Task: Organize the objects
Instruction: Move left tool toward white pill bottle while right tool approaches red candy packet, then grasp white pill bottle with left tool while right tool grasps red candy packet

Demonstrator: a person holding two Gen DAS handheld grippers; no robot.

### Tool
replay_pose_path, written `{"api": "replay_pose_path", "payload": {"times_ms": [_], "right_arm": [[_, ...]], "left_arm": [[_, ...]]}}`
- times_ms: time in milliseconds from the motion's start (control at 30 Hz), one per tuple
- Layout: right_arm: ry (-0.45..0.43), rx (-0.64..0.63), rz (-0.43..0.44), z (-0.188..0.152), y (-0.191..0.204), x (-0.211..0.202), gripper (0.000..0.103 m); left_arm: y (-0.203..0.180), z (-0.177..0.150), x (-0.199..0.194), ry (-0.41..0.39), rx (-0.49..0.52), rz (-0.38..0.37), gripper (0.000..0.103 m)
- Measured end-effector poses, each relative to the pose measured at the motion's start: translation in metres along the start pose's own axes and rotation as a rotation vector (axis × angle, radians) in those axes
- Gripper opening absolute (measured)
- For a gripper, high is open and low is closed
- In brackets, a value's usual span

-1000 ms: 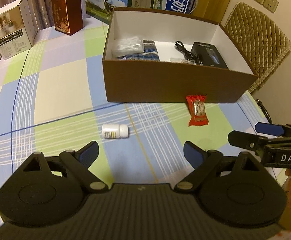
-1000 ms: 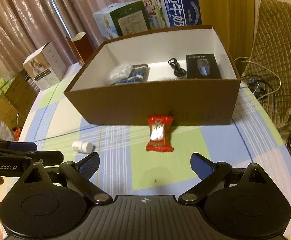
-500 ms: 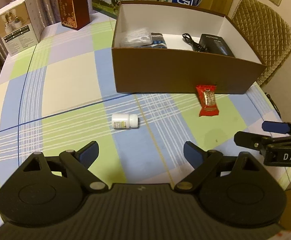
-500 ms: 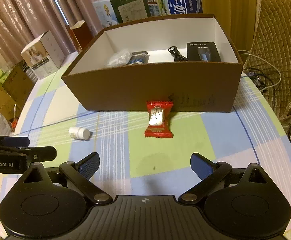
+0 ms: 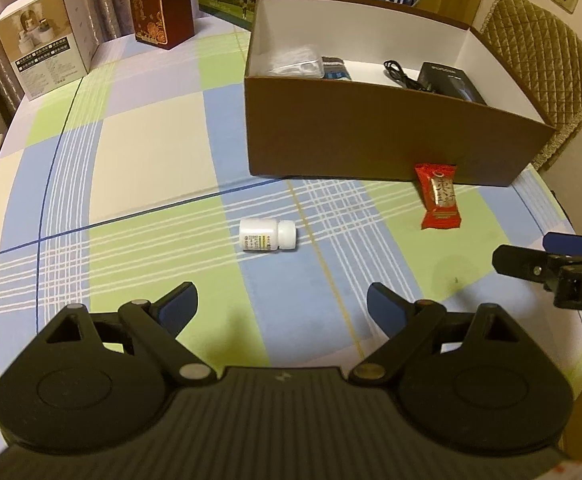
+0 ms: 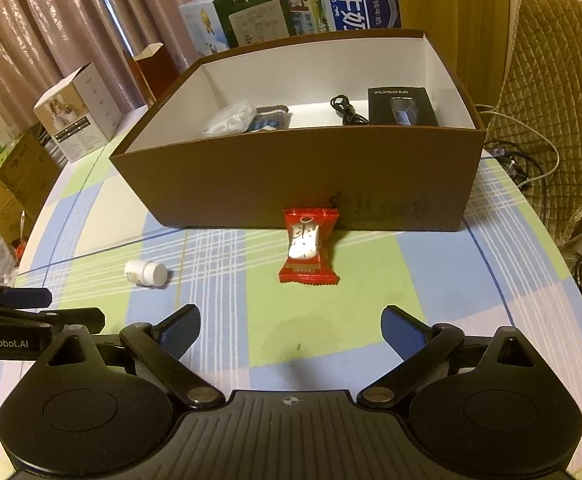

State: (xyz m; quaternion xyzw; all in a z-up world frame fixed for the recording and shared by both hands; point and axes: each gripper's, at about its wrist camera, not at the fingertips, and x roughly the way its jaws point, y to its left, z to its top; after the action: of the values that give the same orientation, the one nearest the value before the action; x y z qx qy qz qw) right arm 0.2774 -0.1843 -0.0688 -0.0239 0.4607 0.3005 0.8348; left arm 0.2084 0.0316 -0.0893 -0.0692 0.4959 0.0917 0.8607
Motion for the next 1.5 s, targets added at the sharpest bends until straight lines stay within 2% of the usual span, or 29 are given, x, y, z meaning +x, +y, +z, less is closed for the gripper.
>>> {"api": "replay_pose_path", "payload": {"times_ms": [100,233,500,900,967,1033,1100,1367,1500], "right_arm": [[-0.024,-0.013,-0.001,-0.001,-0.001,0.004,0.094],[-0.046,-0.033,0.001,0.001,-0.002,0.015,0.076],[-0.052,-0.064,-0.019,0.012,-0.004,0.050,0.055],[-0.021,-0.089,-0.045,0.031,-0.003,0.095,0.051],[-0.020,-0.095,-0.048,0.032,-0.004,0.098,0.048],[-0.014,-0.099,-0.037,0.034,-0.005,0.100,0.034],[-0.004,-0.094,-0.024,0.035,-0.007,0.102,0.027],[0.018,-0.064,-0.018,0.028,-0.019,0.090,0.025],[0.031,-0.031,-0.021,0.021,-0.027,0.080,0.025]], "left_arm": [[0.003,0.000,0.006,-0.001,-0.007,0.008,0.089],[0.005,0.002,0.017,0.006,-0.007,0.029,0.089],[0.012,0.008,0.041,0.014,-0.011,0.065,0.089],[0.016,0.017,0.070,0.025,-0.016,0.073,0.089],[0.016,0.018,0.072,0.022,-0.016,0.070,0.089],[0.016,0.019,0.075,0.021,-0.018,0.066,0.089],[0.016,0.020,0.079,0.027,-0.015,0.063,0.089],[0.014,0.027,0.092,0.022,0.011,0.052,0.088],[0.013,0.029,0.097,0.020,0.031,0.040,0.081]]}}
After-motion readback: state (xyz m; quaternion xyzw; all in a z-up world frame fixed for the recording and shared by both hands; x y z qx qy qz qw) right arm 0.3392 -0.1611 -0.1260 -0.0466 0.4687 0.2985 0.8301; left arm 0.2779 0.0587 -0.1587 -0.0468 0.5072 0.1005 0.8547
